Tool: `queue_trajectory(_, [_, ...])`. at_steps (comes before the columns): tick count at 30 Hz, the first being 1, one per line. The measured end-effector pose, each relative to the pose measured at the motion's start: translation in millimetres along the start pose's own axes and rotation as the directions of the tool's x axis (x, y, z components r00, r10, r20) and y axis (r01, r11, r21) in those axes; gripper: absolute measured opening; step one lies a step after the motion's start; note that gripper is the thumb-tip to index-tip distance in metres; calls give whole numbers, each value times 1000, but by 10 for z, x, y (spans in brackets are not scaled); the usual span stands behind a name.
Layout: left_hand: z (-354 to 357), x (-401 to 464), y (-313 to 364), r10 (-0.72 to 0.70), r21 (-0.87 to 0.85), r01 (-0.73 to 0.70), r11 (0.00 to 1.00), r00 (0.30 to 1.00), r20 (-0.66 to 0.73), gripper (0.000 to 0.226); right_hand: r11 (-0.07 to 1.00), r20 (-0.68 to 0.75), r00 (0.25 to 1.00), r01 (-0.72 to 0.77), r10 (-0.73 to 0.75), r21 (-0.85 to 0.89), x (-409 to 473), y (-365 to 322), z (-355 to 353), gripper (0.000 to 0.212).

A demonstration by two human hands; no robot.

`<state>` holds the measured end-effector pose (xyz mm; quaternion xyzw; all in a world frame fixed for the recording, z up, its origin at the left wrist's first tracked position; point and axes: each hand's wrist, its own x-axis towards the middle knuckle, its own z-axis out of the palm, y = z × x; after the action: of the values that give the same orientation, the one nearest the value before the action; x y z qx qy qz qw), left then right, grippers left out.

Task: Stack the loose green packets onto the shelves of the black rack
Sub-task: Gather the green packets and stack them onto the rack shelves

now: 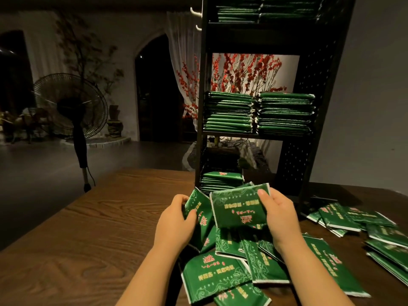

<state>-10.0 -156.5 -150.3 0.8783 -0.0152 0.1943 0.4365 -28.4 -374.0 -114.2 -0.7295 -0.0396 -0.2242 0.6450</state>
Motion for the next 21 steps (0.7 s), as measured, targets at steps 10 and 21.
queue_trajectory(10, [-8,-12,108,-58,-430,139,892,979,197,17,969,197,961,-217,192,115,-31,43,82,21])
queue_trajectory(21, [3,-77,186,45,-540,241,807,885,463,63,971,252,960,-168,121,172,-37,79,81,32])
